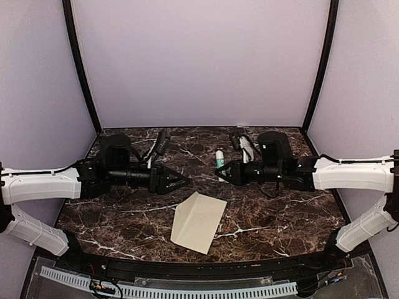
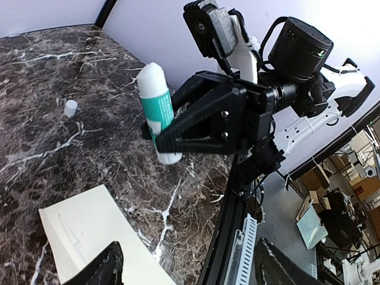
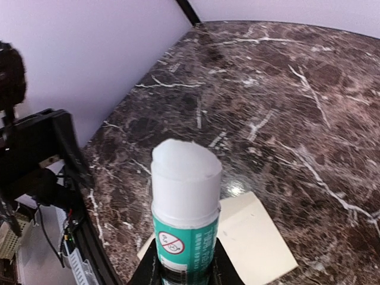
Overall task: Place the letter into the envelope and seal it
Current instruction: Place the solid glue at the center of the board.
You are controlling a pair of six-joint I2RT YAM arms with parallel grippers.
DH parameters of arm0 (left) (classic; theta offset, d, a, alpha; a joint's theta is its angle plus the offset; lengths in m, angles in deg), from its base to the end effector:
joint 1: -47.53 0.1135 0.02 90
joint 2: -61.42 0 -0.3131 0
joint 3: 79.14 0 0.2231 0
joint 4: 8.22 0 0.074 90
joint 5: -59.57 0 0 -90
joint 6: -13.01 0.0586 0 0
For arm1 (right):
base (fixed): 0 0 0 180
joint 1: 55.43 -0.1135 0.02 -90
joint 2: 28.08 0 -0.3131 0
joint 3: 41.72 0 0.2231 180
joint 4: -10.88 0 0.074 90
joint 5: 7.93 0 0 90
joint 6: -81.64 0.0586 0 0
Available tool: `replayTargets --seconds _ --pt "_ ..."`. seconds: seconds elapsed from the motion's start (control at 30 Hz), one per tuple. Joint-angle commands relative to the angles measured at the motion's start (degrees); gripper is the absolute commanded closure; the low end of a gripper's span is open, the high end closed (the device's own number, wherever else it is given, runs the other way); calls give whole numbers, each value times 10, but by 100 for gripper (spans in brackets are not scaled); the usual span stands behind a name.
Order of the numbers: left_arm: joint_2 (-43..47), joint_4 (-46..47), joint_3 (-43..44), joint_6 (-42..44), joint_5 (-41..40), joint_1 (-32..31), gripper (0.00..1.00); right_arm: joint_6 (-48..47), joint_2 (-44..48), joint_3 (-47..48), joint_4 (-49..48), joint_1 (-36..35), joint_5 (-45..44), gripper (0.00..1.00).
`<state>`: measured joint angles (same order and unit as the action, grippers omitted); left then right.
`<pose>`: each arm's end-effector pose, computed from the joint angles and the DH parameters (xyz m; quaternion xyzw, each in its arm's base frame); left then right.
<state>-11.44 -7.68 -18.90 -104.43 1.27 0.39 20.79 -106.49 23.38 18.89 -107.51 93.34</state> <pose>0.1587 -0.2163 0.3380 0.2972 0.7076 -0.5354 0.3526 0.1733 0.2411 0.3211 -0.2176 0.7943 0.4270 0.3734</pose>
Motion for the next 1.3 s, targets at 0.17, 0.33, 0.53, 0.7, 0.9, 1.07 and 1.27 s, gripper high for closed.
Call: replayTargets --seconds 0.17,0.33,0.53,0.7,0.9,1.07,1.27 --pt "68 -43 -81 -67 -93 22 22 -78 -105 37 219 82 -57 97" --pt "62 -71 -90 -85 -105 29 22 -109 -174 81 273 90 -93 97" --pt "60 -84 -94 -94 -109 32 21 -122 -221 112 295 99 -99 95" --pt "58 -84 -101 -102 -107 34 21 -124 -250 127 308 103 -103 89" --pt "56 -85 -103 -103 -105 34 21 -127 -268 141 318 107 -109 85" --pt "55 -86 -101 -103 -103 35 22 -127 -277 149 323 107 -109 71" --pt "53 -88 -99 -103 -99 35 21 -127 -280 154 327 107 -111 64"
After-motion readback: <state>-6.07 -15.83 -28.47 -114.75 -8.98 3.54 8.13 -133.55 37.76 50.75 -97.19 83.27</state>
